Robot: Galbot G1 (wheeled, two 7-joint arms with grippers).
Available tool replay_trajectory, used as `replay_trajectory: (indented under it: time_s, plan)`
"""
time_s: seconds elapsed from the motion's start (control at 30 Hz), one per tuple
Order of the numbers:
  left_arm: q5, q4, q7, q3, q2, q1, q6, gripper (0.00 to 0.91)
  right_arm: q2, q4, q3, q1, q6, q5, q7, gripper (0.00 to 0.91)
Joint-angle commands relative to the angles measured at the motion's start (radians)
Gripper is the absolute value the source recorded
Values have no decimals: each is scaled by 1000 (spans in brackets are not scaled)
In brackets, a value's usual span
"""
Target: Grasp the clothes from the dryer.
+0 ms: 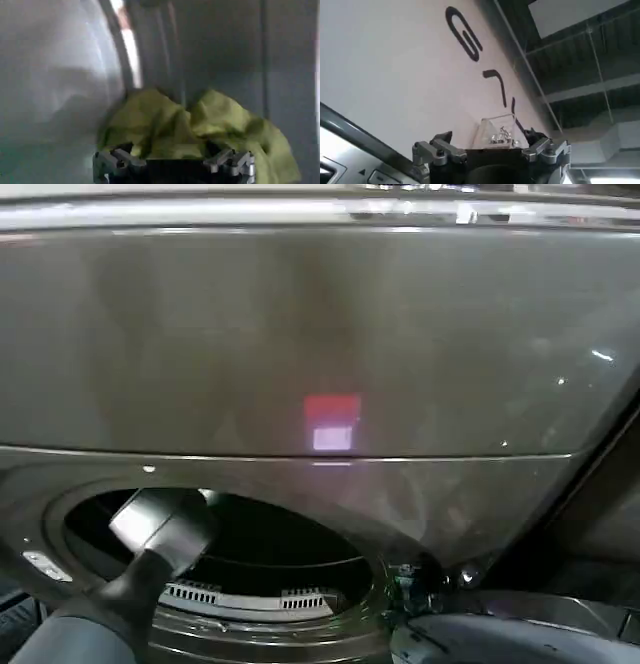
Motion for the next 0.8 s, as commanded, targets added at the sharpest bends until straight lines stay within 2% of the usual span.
replay_trajectory:
  time_s: [0.03,0.07,0.5,0.8]
  plan:
    - [12,6,14,6,-3,7,-1,46,-1,-2,2,-2,1,0,0,907]
    - [11,6,14,6,-3,7,-1,0,-1,-2,3,-2,0,0,0,907]
    - [-28,-26,-40,-39,10,31,4,0,-1,1,2,1,-1,2,4,907]
    - [-204,-110,-291,-280,30,82,41,0,-1,4,7,1,-1,8,5,907]
